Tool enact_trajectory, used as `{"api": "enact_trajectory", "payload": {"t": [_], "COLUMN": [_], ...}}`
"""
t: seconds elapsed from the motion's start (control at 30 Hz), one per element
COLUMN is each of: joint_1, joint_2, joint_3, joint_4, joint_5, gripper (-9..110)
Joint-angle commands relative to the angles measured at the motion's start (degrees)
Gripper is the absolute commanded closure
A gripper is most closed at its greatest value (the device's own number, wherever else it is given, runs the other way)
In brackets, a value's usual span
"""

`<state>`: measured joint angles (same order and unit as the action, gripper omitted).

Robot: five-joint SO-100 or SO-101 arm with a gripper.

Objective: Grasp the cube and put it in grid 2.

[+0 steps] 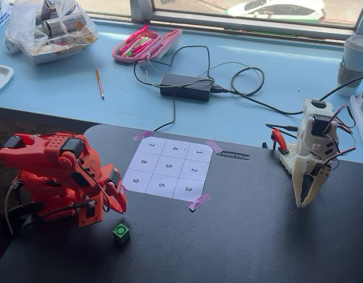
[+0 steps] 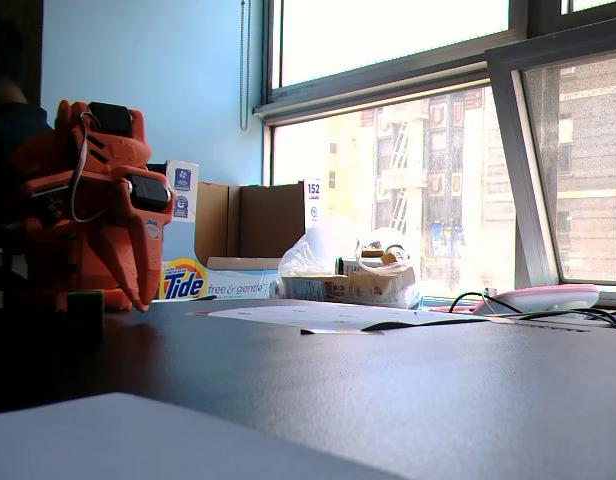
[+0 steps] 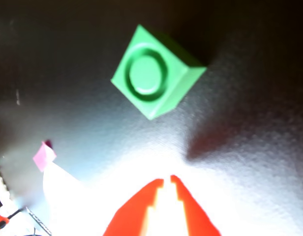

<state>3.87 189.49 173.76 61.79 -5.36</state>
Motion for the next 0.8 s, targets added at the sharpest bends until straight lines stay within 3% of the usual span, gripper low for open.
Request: {"api": "enact_trajectory", "payload": {"t": [0.0, 0.6, 0.77], "joint_1": [-0.3, -1.0, -0.8], "joint_2": [-0.4, -0.4, -1.8], "joint_3": [0.4, 0.4, -0.2], "joint_4": [0.1, 0.1, -0.4], "joint_5": [-0.4, -1.1, -0.5], "gripper": [101, 101, 95]}}
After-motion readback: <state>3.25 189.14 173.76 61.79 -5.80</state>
